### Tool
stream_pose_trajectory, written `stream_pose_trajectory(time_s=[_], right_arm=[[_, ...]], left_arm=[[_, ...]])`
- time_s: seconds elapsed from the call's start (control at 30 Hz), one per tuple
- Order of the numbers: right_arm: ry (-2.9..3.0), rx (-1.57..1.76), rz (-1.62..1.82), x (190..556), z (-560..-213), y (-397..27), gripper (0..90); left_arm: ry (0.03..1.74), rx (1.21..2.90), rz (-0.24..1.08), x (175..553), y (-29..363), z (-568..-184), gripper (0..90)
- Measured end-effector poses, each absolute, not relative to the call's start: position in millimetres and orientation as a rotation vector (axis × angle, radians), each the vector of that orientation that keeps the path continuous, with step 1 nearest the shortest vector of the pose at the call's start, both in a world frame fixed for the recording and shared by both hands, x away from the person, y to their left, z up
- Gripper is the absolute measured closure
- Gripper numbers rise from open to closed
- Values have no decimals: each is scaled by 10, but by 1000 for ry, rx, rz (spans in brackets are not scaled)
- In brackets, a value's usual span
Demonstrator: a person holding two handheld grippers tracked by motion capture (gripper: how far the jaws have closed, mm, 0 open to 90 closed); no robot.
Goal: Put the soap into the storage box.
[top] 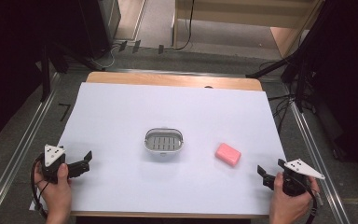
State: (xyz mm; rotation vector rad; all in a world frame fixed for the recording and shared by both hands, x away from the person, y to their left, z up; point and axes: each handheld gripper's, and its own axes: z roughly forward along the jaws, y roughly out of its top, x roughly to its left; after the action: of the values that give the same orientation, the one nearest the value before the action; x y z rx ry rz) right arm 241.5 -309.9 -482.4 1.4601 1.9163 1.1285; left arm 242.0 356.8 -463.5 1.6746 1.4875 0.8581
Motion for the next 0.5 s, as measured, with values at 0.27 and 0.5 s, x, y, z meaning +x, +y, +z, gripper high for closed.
stream_pose_trajectory(time_s=[0.27, 0.5], right_arm=[[2057, 1354, 1123, 2491, -4719, -2951, 98], [2186, 1286, 985, 2603, -4631, -2802, 79]], left_arm=[[1483, 1677, 862, 2415, 3567, -4633, 1], [1481, 1680, 861, 2414, 3567, -4633, 1]])
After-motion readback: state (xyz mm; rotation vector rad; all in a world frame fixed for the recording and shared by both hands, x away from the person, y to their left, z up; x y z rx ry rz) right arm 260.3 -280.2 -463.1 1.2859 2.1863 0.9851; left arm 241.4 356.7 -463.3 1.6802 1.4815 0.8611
